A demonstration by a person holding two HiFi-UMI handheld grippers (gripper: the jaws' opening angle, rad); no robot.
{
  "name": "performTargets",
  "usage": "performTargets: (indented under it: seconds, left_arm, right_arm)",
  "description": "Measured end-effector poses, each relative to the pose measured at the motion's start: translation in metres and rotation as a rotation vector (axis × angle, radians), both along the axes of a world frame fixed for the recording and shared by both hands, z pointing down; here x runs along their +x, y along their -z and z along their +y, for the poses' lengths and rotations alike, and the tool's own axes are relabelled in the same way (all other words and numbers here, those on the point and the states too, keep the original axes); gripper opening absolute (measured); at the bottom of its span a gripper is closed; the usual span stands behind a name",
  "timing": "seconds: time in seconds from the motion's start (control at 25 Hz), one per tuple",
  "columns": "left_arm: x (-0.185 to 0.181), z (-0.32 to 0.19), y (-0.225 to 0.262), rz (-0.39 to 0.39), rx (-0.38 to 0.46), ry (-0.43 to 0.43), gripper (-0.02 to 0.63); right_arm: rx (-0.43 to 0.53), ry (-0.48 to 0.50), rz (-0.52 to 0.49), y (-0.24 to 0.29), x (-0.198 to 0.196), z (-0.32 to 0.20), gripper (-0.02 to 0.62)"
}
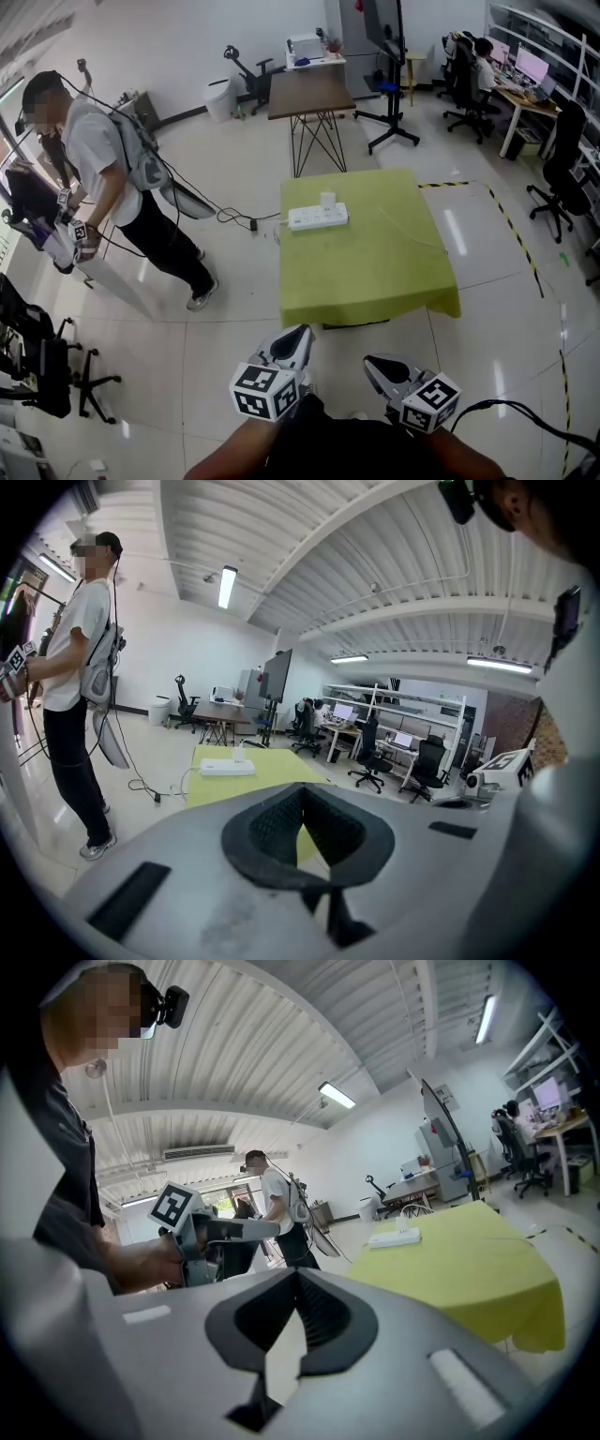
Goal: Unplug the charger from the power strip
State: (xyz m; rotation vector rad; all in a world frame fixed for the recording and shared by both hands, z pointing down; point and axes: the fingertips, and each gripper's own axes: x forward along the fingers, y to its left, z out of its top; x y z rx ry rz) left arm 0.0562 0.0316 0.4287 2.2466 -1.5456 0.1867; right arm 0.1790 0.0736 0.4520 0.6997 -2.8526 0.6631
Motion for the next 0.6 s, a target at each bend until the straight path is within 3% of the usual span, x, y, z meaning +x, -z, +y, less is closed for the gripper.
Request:
performTargets:
  seconds: [0.36, 0.6]
  left_arm:
    - [-0.082, -0.068, -0.007, 0.001, 0.012, -0.020, 0.006]
    - [-0.122, -0.118, -0.010, -0.026, 0.030, -0.135, 0.006]
  right_arm:
    - [0.025, -0.047, 0.067, 0.000, -0.068, -0.073, 0.003]
    - [0.027, -0.146, 0.072, 0.007, -0.120, -0.137, 0.003]
